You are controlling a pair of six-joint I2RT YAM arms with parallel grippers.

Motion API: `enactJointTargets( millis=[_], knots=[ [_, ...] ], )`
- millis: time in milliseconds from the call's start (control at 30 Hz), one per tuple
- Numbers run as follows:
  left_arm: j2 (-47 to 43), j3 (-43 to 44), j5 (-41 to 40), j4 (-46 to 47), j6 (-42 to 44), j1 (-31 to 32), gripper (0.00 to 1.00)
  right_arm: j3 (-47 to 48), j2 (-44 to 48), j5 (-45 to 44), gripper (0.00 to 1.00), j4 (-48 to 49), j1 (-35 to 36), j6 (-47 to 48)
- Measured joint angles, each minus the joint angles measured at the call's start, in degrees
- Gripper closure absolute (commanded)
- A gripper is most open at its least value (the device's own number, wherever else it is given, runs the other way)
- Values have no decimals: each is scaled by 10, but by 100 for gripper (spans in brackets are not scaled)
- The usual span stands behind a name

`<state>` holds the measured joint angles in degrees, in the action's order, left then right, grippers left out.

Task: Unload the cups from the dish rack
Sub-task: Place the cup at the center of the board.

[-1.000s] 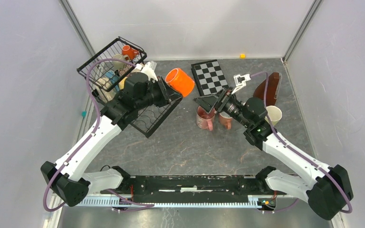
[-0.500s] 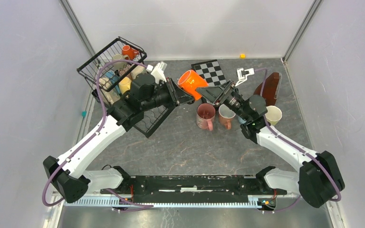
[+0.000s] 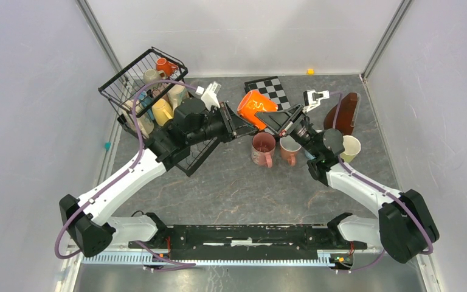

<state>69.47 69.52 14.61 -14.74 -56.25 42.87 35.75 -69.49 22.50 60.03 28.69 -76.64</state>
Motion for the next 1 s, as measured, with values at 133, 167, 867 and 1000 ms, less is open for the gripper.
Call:
enactJointTargets(
  millis=[133,167,867,1000],
  knots=[
    [-3,-24,6,29,-39,0,86,-1,0,11,100,23,0,-7],
    [-6,-28,7,34,-47,0,79,-1,1,12,100,23,0,-6],
    [-108,-78,-22,-12,12,4,0,113,106,-74,100,-420,-1,254],
    [-127,-78,-34,-41,40,4,0,168,111,-99,100,-542,-1,329]
  ],
)
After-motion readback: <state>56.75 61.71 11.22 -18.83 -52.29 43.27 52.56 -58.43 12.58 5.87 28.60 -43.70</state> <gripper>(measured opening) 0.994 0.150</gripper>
